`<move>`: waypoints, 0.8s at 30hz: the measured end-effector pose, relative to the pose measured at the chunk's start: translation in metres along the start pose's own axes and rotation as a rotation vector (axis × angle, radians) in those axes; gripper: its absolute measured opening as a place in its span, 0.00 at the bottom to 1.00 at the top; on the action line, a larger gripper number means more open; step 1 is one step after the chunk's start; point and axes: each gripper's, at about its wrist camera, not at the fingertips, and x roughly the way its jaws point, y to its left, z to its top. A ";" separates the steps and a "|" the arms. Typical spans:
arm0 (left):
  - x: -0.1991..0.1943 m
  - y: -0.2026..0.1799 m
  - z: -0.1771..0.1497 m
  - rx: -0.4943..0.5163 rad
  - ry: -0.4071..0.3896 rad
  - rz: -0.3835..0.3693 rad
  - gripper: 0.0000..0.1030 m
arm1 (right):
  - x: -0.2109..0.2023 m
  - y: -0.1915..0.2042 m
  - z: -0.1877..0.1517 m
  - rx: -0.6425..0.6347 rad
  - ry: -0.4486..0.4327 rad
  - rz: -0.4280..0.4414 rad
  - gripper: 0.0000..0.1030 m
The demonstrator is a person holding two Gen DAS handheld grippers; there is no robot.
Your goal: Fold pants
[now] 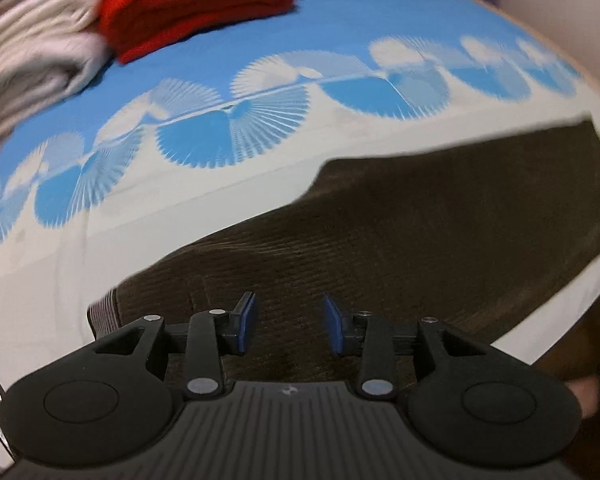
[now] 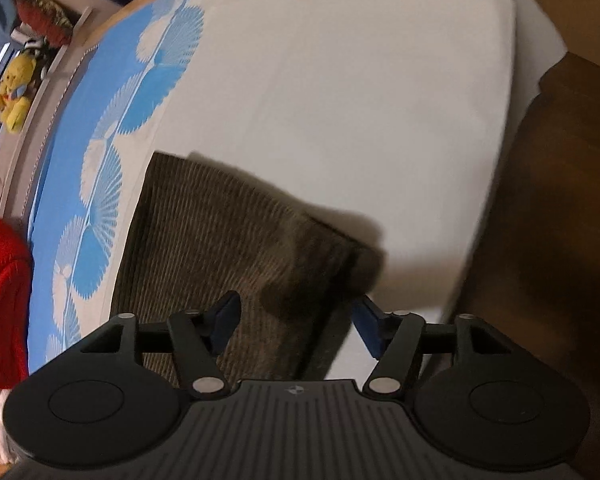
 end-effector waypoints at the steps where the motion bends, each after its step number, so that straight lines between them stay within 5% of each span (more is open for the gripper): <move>1: 0.005 -0.004 0.001 0.020 0.004 0.013 0.40 | 0.003 0.002 0.002 0.000 0.004 -0.008 0.64; 6: 0.027 0.007 0.003 -0.010 0.041 0.042 0.41 | 0.019 0.004 0.001 0.004 0.015 -0.101 0.62; 10: 0.027 0.020 0.001 -0.036 0.041 0.051 0.41 | 0.018 0.003 0.000 0.033 -0.006 -0.089 0.15; 15: 0.017 0.030 0.004 -0.081 0.022 0.055 0.41 | 0.000 0.024 -0.008 0.012 -0.086 -0.129 0.12; 19: 0.008 0.039 0.007 -0.131 0.001 0.065 0.41 | -0.031 0.100 -0.046 -0.284 -0.271 -0.185 0.12; 24: 0.001 0.056 0.007 -0.205 -0.012 0.081 0.41 | -0.064 0.211 -0.179 -0.841 -0.533 -0.106 0.11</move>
